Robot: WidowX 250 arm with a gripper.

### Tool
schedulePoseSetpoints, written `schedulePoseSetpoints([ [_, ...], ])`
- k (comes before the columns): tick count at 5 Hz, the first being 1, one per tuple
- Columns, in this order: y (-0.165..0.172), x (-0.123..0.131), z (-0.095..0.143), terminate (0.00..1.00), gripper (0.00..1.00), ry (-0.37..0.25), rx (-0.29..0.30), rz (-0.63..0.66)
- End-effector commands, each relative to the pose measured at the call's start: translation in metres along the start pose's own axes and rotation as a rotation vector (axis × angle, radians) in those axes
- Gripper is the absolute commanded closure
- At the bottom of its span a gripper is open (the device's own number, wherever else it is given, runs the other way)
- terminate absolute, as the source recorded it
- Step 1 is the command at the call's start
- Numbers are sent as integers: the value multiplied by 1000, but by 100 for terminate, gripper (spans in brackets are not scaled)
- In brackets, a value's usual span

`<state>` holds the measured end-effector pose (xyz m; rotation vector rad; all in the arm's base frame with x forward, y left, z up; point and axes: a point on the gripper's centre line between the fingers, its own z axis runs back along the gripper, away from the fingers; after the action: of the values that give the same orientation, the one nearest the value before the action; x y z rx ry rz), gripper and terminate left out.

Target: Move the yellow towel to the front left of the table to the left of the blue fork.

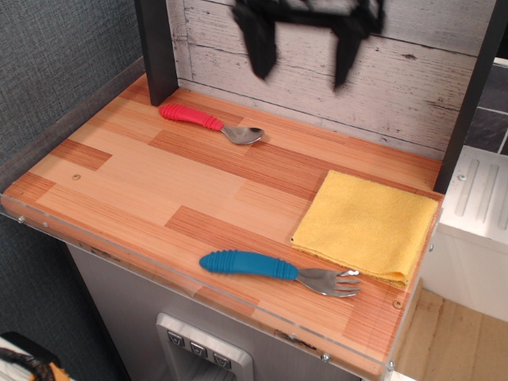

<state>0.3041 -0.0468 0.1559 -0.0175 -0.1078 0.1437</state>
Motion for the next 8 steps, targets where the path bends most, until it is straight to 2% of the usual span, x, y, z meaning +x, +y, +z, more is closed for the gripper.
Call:
schedulePoseSetpoints([
  [1, -34, 7, -61, 0, 0, 53, 49, -16],
  [3, -44, 7, -108, 0, 0, 27, 46, -39],
  [4, -43, 8, -111, 0, 100, -6, 50, -43],
  [5, -44, 8, -115, 0, 100, -11, 20, -54],
  [6, -48, 8, -131, 0, 100, -21, -4, -86],
  [8, -35, 11, -138, 0, 100, -36, -2, -42],
])
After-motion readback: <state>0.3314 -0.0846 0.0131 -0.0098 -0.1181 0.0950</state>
